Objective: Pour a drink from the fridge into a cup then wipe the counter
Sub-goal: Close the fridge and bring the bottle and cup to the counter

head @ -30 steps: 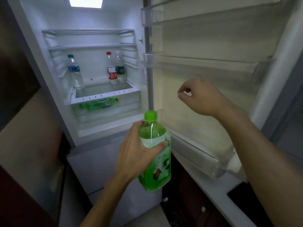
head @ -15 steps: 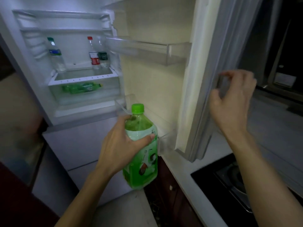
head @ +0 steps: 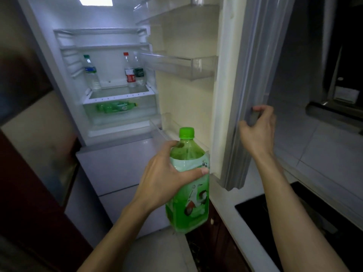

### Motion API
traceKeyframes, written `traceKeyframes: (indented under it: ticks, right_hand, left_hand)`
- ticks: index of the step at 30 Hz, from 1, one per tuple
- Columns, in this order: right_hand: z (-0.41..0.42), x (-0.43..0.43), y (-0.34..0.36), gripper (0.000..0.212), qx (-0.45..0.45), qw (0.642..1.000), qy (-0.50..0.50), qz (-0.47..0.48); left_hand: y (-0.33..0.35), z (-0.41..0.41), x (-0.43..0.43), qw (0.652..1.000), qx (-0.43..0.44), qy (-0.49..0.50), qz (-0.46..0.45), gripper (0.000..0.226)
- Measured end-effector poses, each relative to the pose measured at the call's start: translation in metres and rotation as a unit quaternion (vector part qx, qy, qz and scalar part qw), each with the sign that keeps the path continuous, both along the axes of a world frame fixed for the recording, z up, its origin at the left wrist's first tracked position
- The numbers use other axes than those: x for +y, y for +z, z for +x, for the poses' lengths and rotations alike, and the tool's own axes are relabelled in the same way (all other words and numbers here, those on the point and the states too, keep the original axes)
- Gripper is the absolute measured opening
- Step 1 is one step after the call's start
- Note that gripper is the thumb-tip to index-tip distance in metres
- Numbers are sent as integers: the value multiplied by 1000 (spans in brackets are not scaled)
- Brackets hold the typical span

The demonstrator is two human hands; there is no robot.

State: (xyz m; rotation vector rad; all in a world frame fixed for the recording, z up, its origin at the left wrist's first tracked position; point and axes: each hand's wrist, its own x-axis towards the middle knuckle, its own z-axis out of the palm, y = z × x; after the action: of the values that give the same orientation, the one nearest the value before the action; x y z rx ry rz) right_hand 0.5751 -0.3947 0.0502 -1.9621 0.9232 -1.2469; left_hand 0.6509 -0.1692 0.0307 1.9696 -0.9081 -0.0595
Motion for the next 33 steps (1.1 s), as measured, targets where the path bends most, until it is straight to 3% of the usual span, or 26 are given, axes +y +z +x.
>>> traceKeyframes:
  ticks: [8,13,19,24,33]
  right_hand:
    - [17,85,-18,47,-9,997,14,-72]
    - [37,145,-29,56,30,987,62,-147]
    - [75,199,-34,61,81,960,131,-234]
    - [123,239,-27,63,163,925,119,-322]
    - [226,276,-31,71,165,883,184,-399]
  left_hand:
    - [-14,12,55,1000,-9,3,-6,84]
    - [-32,26,110,998,21,42,-37,74]
    - [-57,43,171,994,33,100,-33,71]
    - [-73,58,212,984,36,170,-27,76]
    - [-87,90,246,962,27,272,-12,78]
